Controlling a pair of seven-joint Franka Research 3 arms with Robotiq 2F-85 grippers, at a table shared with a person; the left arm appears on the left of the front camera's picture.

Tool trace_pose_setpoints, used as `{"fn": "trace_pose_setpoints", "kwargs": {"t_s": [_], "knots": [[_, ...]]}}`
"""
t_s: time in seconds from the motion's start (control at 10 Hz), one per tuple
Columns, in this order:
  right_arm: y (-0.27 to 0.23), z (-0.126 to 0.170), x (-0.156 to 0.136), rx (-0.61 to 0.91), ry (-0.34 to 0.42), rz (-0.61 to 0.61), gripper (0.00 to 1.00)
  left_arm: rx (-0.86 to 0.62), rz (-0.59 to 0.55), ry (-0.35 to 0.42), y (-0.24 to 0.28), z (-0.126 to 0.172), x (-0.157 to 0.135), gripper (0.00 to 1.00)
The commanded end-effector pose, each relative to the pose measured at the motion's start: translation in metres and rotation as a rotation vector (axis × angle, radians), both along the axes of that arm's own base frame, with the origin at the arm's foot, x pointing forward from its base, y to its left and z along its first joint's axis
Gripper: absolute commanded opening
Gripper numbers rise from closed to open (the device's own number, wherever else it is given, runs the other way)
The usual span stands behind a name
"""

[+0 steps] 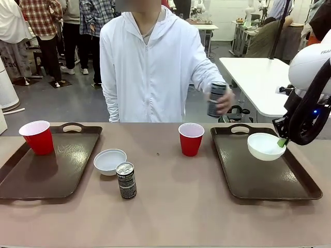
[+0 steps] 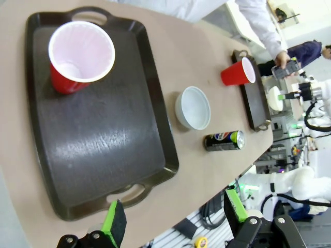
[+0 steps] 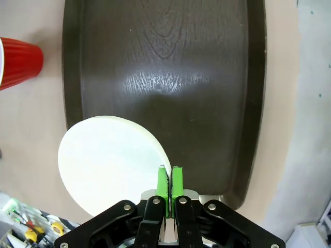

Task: Prepare tableware on both trays.
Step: Pick up a Picnic Bowl from the table and place it on a Handle tray.

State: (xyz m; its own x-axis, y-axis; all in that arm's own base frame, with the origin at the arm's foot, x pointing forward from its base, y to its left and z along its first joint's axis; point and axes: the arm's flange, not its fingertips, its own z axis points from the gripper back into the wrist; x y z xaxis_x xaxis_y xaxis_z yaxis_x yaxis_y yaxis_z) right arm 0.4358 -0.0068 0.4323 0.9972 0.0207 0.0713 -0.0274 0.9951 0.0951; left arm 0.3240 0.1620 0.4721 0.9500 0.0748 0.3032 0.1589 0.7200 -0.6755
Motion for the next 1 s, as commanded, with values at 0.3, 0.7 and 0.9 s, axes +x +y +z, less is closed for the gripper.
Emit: {"fn": "trace_pose_setpoints", "kwargs": {"t_s": [0.3,0.7,0.9], "knots": [[0.011,0.060,-0.146,-0.201,-0.002,0.079,0.04,-0.016,0.008,-0.006,-0.001,0.001,0.001,1.00],[0.009,0.052,-0.123,-0.165,0.084,0.054,0.04,-0.016,0.008,-0.006,-0.001,0.001,0.001,1.00],[0.010,0.051,-0.116,-0.143,0.082,0.045,0.04,-0.016,0.008,-0.006,-0.001,0.001,0.001,1.00]]}}
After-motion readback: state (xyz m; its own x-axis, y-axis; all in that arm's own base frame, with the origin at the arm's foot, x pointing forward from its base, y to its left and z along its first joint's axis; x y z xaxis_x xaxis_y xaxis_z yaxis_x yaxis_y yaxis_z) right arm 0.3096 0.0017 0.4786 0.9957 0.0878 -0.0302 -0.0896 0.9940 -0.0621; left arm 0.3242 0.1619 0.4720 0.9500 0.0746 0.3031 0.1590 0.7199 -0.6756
